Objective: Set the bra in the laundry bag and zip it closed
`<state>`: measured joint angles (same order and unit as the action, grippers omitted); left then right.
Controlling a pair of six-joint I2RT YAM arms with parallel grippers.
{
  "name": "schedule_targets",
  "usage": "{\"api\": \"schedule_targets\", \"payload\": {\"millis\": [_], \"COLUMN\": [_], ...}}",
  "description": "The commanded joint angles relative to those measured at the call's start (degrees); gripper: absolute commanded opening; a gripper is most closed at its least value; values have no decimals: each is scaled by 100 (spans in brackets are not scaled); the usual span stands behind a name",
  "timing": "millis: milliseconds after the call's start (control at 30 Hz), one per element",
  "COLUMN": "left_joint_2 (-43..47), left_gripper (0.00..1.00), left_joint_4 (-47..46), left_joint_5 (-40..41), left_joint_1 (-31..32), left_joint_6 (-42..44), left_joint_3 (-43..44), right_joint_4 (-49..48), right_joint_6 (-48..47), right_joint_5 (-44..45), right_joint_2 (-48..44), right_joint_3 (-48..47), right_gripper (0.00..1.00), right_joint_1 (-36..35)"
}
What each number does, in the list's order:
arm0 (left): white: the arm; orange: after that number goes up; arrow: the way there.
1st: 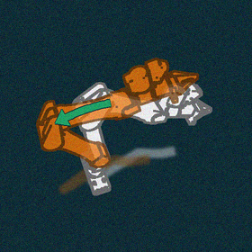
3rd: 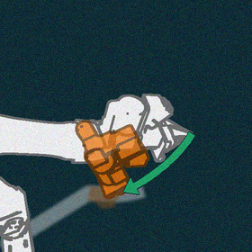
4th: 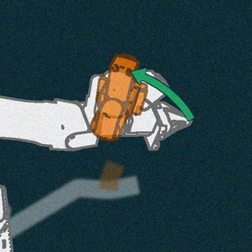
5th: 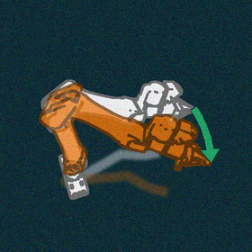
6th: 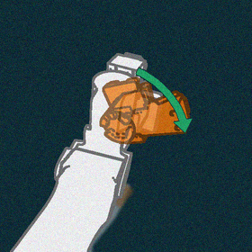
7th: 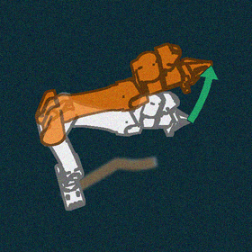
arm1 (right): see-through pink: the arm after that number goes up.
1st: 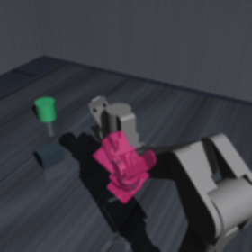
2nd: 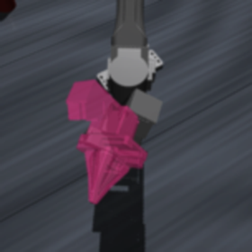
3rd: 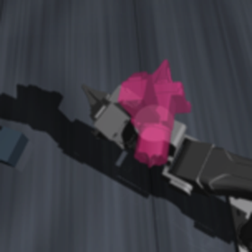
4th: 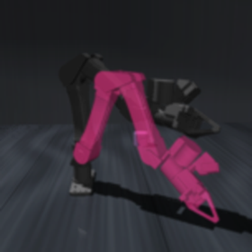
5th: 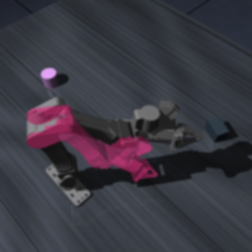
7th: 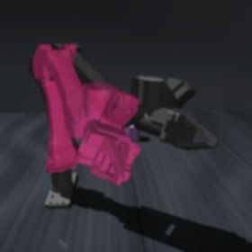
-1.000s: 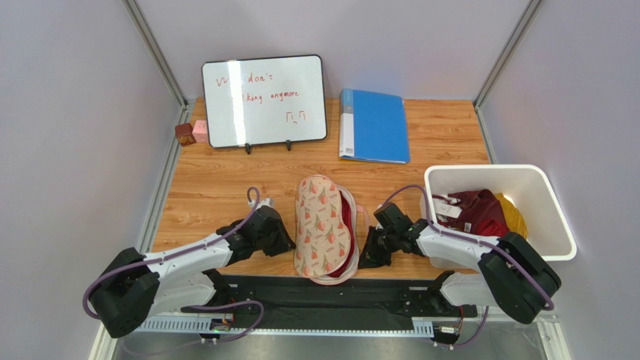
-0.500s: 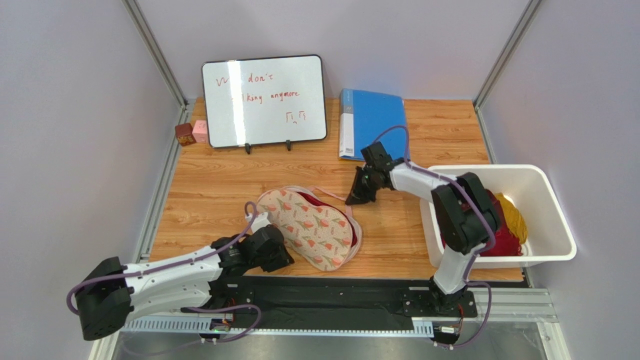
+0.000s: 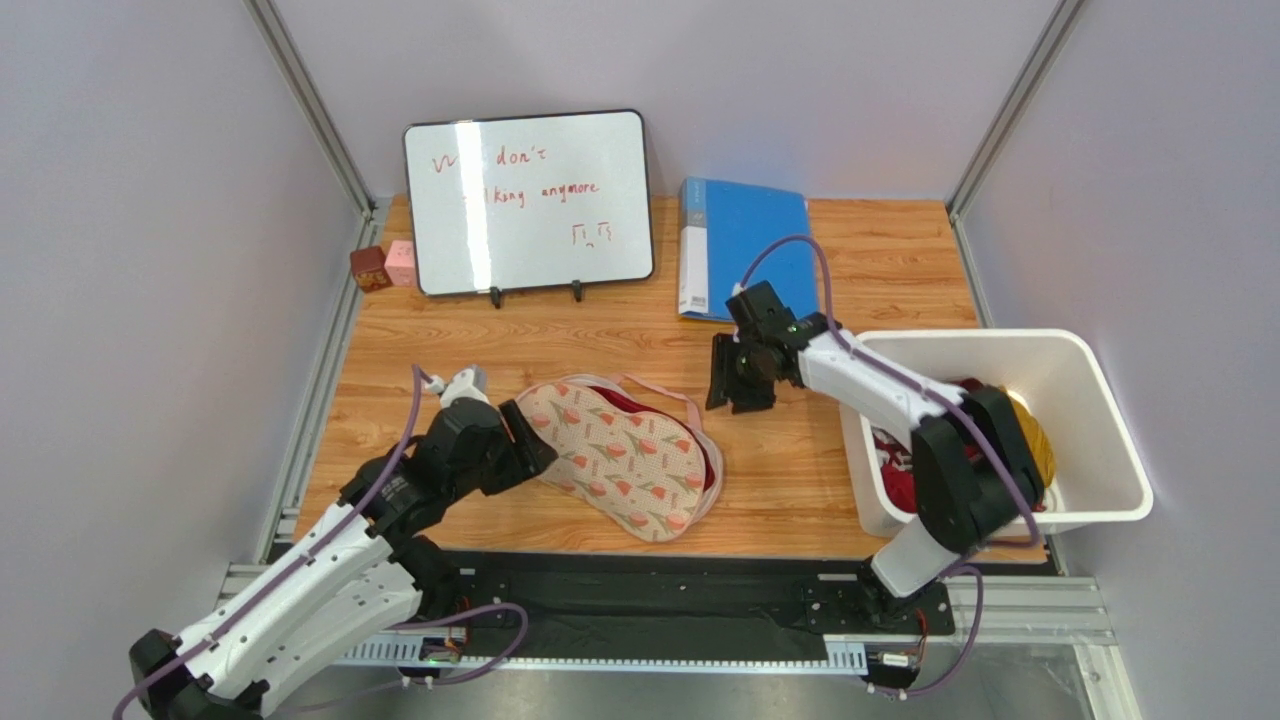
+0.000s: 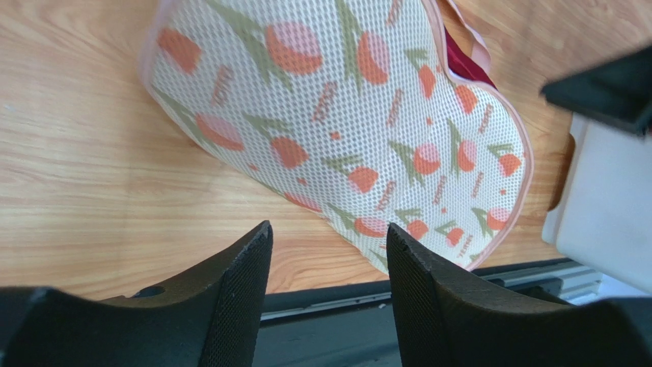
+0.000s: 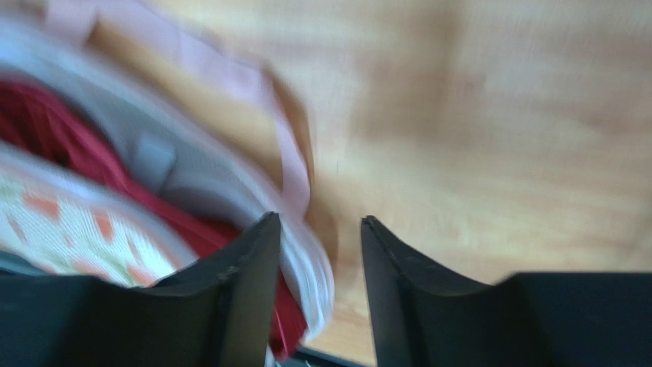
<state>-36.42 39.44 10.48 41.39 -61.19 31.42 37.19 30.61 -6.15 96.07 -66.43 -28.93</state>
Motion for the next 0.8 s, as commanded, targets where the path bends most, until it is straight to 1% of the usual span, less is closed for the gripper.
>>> {"api": "schedule_targets", "payload": {"millis": [0,33,67,100,167,200,233,267,300,333,367,400,467,500,600,633,700,767], "left_joint_2": [-372,-479,-610,-890,-1111,-1313,-1393,-1455,-1594,-1639,-1683,-1710,-1658,-1527,-1246,-1183,-973,-692], "left_gripper": [65,68,74,75,75,75,75,75,75,75,75,75,74,74,73,73,72,71], "left_joint_4": [144,65,-15,-128,-340,-480,-551,-612,-639,-605,-578,-508,-455,-455,-376,-324,-218,-174], "left_joint_5": [-720,-914,-1047,-1483,-1767,-1951,-2040,-2111,-2129,-2077,-2042,-2015,-2032,-2076,-2173,-2190,-2322,-2419], "left_joint_1": [-805,-1156,-1368,-1553,-1974,-2098,-2221,-2371,-2442,-2486,-2521,-2539,-2548,-2548,-2548,-2548,-2548,-2548], "left_joint_6": [1213,1397,1669,1802,2005,2153,2216,2295,2400,2471,2524,2568,2603,2577,2498,2454,2384,2235], "left_joint_3": [531,593,698,742,795,822,848,892,944,1006,1137,1191,1296,1297,1244,1200,1104,919], "right_joint_4": [376,368,333,202,96,-70,-228,-404,-806,-1036,-1291,-1737,-2179,-2590,-3101,-3208,-3471,-3578], "right_joint_6": [-170,-135,-47,-3,224,339,436,689,831,963,1086,1287,1438,1509,1544,1562,1623,1772], "right_joint_5": [63,-17,-148,-524,-764,-1034,-1237,-1431,-1720,-1914,-2107,-2405,-2601,-2602,-2383,-2356,-2268,-2137], "right_joint_2": [-1633,-1897,-2152,-2763,-3381,-3898,-4164,-4358,-4586,-4597,-4563,-4449,-4107,-4018,-3728,-3458,-3123,-2719], "right_joint_3": [1113,1333,1561,2068,2475,2791,2985,3152,3302,3634,3759,3891,4138,4199,4340,4358,4341,4314], "right_gripper": [53,59,62,64,72,76,80,82,82,82,81,79,78,79,83,83,82,78], "right_joint_1": [-569,-718,-789,-851,-1062,-1193,-1246,-1273,-1308,-1317,-1317,-1308,-1361,-1474,-1616,-1616,-1625,-1625]}}
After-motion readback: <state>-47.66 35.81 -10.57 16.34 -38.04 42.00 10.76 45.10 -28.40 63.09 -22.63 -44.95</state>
